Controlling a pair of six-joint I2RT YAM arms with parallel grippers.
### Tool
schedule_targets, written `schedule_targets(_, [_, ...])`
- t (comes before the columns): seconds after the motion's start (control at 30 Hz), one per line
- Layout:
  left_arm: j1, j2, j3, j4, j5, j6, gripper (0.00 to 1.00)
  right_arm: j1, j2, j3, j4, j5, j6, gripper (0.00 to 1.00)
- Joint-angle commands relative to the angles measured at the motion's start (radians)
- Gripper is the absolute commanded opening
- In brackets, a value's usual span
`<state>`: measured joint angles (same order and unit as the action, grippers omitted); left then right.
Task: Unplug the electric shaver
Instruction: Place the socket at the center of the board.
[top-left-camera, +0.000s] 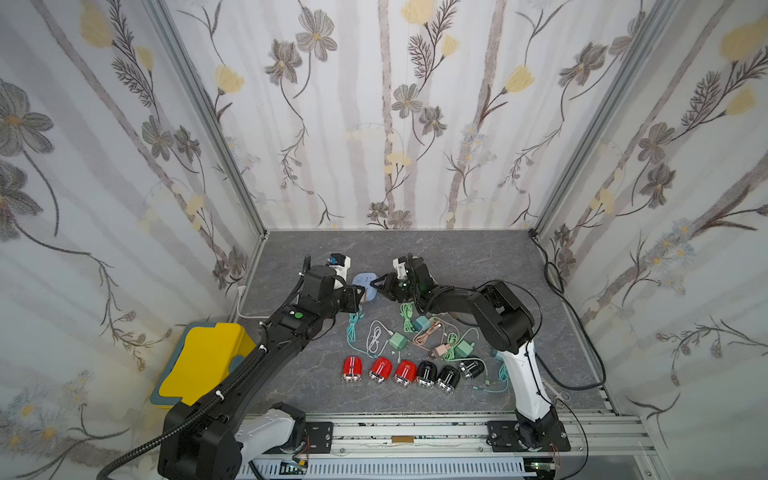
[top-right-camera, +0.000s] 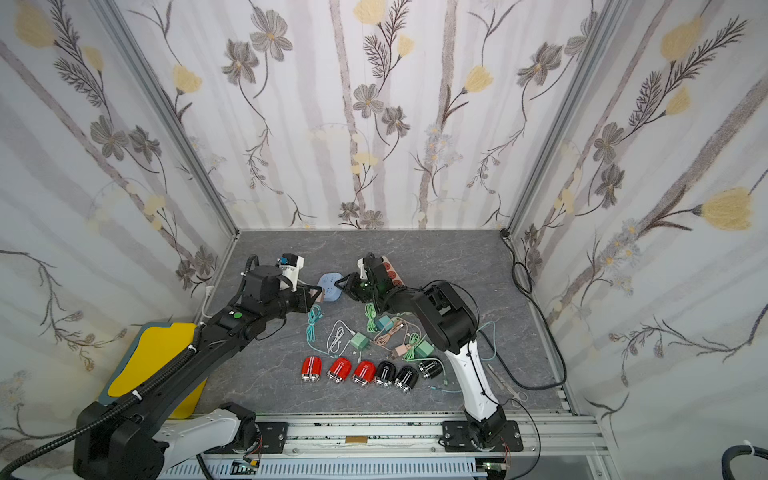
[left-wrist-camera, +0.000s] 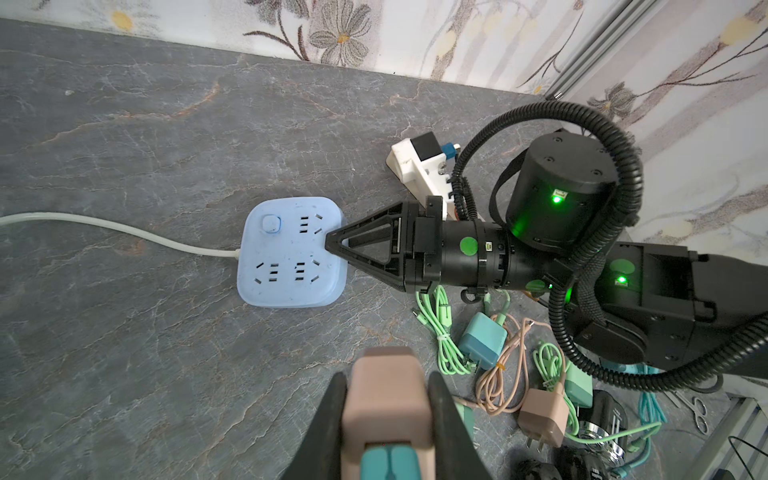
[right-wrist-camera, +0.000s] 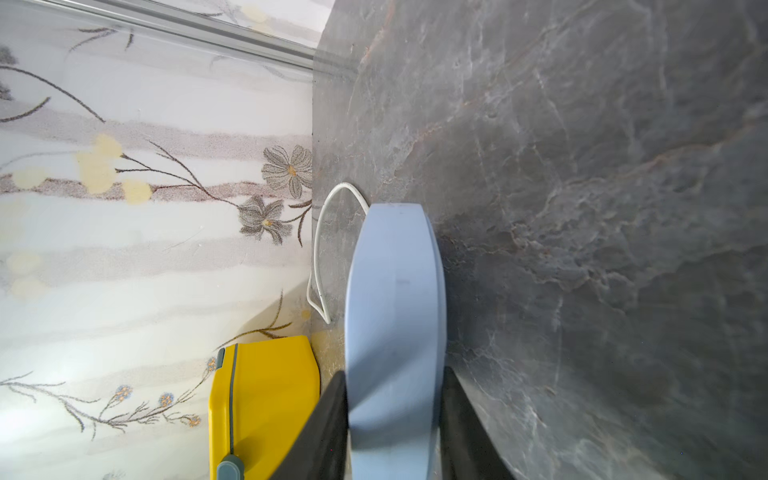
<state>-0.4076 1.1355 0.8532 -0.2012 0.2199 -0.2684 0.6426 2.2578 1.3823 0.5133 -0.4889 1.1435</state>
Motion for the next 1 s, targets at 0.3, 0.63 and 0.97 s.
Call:
schedule_targets(0.3, [0.000, 0.000, -0.003, 0.019, -0.011, 0.005, 0.14, 0.003, 0.013, 0.011, -0.006, 0.034, 0.037, 0.50])
schedule_targets(0.63, [0.000, -0.008, 0.016, -0.012, -0.039, 0.018, 0.14, 0.002, 0.003, 0.011, -0.083, 0.075, -0.005, 0.53])
schedule_targets(0.97, [0.000, -0.021, 0.055, -0.056, -0.071, 0.041, 0.14, 0.003, -0.039, -0.003, -0.175, 0.143, -0.079, 0.53])
